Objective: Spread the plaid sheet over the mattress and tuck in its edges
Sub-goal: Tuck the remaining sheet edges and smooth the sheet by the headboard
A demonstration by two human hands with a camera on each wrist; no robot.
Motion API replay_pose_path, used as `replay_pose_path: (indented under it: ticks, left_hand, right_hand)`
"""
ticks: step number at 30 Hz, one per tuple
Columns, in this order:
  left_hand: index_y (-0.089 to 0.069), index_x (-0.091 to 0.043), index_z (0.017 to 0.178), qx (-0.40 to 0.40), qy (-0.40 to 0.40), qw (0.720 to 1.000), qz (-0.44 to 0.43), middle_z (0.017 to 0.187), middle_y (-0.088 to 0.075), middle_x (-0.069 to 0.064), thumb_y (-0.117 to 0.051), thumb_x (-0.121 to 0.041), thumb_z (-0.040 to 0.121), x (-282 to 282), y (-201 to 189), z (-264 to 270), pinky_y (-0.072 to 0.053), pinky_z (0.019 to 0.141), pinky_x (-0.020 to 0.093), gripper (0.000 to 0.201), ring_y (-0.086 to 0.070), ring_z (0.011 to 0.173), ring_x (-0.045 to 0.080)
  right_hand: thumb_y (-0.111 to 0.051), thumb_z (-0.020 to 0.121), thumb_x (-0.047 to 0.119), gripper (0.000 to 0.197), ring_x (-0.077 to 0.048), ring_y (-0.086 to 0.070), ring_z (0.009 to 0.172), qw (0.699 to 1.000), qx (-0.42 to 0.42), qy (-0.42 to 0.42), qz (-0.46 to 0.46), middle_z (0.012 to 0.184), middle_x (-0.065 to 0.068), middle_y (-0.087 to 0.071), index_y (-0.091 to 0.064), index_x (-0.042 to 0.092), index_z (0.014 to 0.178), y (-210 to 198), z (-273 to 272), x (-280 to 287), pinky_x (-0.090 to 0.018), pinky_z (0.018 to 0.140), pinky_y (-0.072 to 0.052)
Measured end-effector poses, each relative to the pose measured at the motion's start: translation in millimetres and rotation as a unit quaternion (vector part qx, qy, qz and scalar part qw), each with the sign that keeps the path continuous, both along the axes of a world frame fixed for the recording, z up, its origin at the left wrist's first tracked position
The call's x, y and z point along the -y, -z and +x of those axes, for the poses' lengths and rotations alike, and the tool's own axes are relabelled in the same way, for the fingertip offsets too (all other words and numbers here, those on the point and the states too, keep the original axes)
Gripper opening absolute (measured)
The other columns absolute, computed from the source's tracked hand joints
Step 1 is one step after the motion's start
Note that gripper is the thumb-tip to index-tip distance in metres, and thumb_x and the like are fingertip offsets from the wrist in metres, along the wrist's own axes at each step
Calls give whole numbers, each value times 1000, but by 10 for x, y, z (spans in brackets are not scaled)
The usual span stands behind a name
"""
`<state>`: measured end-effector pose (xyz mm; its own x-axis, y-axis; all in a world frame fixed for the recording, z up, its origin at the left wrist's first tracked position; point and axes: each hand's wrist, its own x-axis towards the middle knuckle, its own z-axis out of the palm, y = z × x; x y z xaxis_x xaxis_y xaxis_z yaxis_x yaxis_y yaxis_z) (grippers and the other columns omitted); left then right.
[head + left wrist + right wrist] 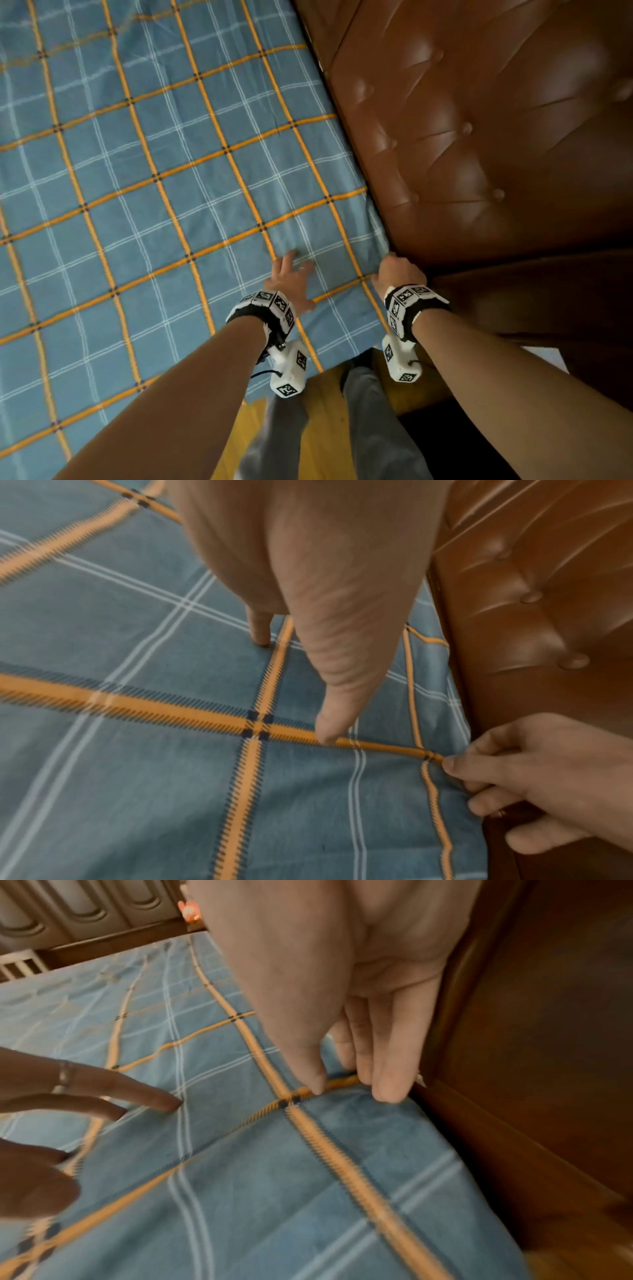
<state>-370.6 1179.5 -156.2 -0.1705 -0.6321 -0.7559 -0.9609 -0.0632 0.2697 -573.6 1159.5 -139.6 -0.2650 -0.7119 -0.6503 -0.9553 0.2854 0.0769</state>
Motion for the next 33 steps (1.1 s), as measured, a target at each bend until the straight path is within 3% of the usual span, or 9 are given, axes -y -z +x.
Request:
replay_pose_path:
  ticks: [7, 11, 13, 17, 19, 22, 25, 29, 33]
  left_hand:
    - [-13, -38, 152, -26, 118, 993, -13, 161, 7, -3, -68, -39, 84, -121, -20, -327, -29, 114, 52, 87, 0, 148, 29]
    - [7, -42, 151, 8, 185, 982, -29, 158, 26, -4, -63, -54, 82, -321, 117, -556, -13, 115, 63, 99, 23, 146, 32]
    - [15, -42, 149, 12, 201, 978, -46, 156, 32, -5, -61, -62, 79, -405, 201, -667, -8, 109, 72, 105, 28, 144, 32]
    - [22, -43, 146, 20, 235, 969, -73, 156, 33, -5, -56, -75, 74, -554, 302, -892, -5, 103, 79, 111, 26, 145, 31]
    - [22, -44, 146, 30, 245, 965, -92, 157, 31, -5, -56, -77, 71, -574, 339, -1024, -8, 102, 80, 114, 24, 146, 31]
    - [21, -45, 146, 42, 262, 961, -78, 156, 31, -6, -60, -73, 73, -538, 335, -1187, -8, 101, 81, 113, 25, 145, 32]
    - [18, -47, 147, 44, 281, 955, -89, 157, 30, -6, -58, -73, 74, -547, 300, -1298, -7, 103, 79, 109, 23, 146, 32]
    - [16, -43, 149, 40, 301, 947, -107, 157, 29, -5, -56, -71, 77, -630, 316, -1408, -8, 107, 75, 106, 20, 147, 31]
    - [17, -41, 149, 33, 293, 946, -133, 158, 28, -5, -57, -68, 78, -673, 331, -1402, -10, 108, 74, 105, 19, 147, 30]
  right_hand:
    - [-51, 93, 49, 47, -34, -63, 107, 987, -1, 163, 1, 115, -14, -65, -53, 7, 114, 56, -250, -849, -36, 79, -48]
    - [-50, 89, 55, 54, -41, -60, 107, 920, 147, 362, -19, 122, -20, -60, -51, 11, 120, 409, -425, -1266, -48, 86, -53]
    - [-58, 83, 54, 49, -36, -65, 95, 876, 225, 421, -74, 111, -16, -65, -54, 14, 111, 568, -460, -1379, -55, 78, -57]
    - [-68, 81, 43, 30, -27, -63, 63, 827, 267, 465, -171, 65, -3, -64, -55, 19, 70, 647, -461, -1512, -47, 68, -58]
    - [-64, 88, 38, 32, -29, -65, 67, 845, 263, 427, -187, 66, -9, -66, -55, 14, 69, 686, -486, -1579, -39, 67, -55]
    - [-58, 93, 25, 25, -36, -65, 75, 841, 303, 414, -173, 73, -13, -65, -53, 11, 74, 783, -533, -1608, -45, 70, -55]
    - [-53, 94, 23, 18, -32, -65, 76, 862, 272, 389, -177, 80, -13, -68, -58, 12, 79, 880, -656, -1673, -42, 70, -55]
    - [-54, 92, 18, 18, -27, -66, 81, 860, 246, 403, -192, 84, -10, -71, -65, 12, 78, 958, -864, -1722, -32, 70, -52]
    - [-44, 98, 27, 30, -26, -60, 100, 903, 232, 336, -134, 107, -9, -67, -68, 9, 104, 1045, -934, -1696, -30, 83, -42]
